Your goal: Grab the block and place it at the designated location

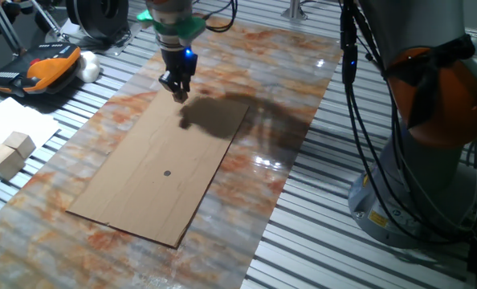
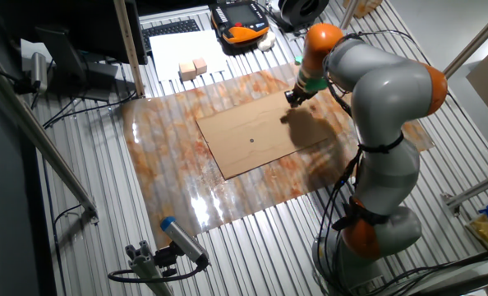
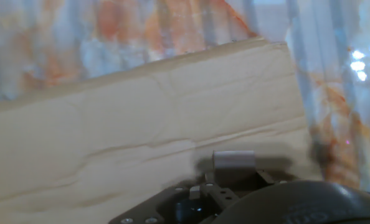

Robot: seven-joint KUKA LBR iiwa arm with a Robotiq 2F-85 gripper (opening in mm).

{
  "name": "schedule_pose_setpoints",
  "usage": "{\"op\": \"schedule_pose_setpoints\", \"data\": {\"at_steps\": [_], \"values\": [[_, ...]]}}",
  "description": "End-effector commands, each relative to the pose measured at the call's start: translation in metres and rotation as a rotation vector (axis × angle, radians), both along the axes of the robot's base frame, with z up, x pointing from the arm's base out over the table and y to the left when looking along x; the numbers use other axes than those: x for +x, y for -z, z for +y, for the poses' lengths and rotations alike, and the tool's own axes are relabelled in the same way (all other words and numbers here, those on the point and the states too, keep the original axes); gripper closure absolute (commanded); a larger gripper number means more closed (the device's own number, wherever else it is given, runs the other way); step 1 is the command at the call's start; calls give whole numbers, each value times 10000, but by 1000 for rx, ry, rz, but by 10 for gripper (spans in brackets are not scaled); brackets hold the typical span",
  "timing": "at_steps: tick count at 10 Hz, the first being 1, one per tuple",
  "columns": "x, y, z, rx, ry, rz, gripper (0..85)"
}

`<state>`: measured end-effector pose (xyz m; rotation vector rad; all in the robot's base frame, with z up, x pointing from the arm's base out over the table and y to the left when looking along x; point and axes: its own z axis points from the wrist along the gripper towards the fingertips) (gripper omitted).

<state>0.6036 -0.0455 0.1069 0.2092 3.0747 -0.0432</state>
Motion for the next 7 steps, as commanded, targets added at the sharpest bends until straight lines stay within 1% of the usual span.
{"op": "schedule_pose_setpoints", "data": {"at_steps": [1,2,3,5,6,7], "values": [[-9,-356,197,-6,35,13,850],[-17,-444,325,4,70,27,850],[-34,-490,425,0,93,28,850],[-116,-542,627,-16,161,-2,850],[-158,-569,717,-15,192,-12,850],[-199,-594,795,-9,210,-10,850]]}}
